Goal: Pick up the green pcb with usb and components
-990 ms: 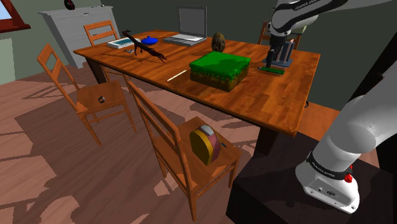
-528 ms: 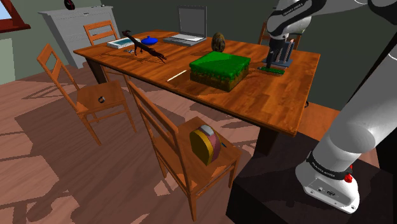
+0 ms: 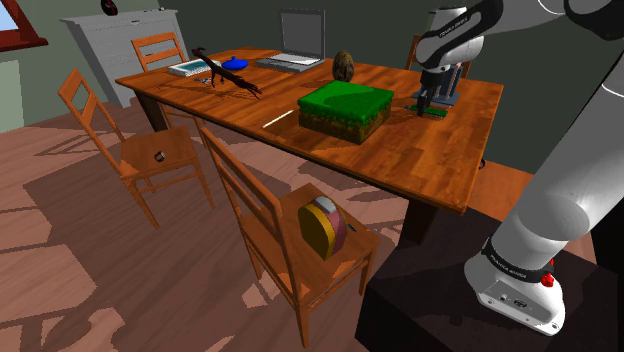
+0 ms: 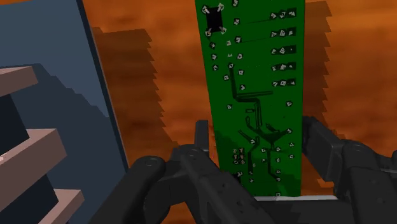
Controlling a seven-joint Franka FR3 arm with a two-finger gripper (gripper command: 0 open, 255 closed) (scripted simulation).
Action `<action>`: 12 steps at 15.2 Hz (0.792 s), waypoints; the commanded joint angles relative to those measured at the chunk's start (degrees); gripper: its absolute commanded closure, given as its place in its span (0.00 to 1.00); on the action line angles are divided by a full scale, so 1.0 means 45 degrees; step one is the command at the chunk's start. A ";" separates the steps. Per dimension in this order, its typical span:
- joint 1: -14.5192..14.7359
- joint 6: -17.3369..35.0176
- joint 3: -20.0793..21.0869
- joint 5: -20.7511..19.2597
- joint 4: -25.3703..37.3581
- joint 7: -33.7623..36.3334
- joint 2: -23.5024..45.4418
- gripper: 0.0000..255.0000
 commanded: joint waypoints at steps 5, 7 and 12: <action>0.0003 0.0028 0.0000 0.0037 0.0028 -0.0013 0.0067 1.00; 0.0008 0.0008 0.0004 0.0043 0.0055 -0.0009 0.0075 1.00; 0.0013 -0.0488 0.0027 -0.0116 0.0285 0.0059 -0.0227 1.00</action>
